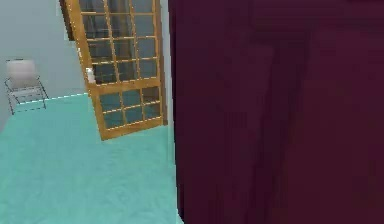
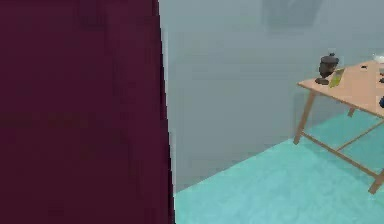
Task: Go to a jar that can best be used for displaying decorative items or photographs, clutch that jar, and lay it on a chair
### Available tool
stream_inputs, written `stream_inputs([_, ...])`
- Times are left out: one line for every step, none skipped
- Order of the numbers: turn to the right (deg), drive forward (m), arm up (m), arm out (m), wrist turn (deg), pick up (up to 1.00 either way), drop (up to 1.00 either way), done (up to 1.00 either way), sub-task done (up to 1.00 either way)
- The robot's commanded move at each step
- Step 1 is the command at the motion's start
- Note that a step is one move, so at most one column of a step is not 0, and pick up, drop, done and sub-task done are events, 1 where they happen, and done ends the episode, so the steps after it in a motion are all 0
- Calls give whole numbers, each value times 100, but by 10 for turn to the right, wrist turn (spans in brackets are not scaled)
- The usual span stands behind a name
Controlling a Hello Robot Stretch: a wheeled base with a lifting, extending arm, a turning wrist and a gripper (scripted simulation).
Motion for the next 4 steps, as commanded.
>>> stream_inputs([450,0,0,0,0,0,0,0,0])
stream_inputs([450,0,0,0,0,0,0,0,0])
stream_inputs([450,0,0,0,0,0,0,0,0])
stream_inputs([210,0,0,0,0,0,0,0,0])
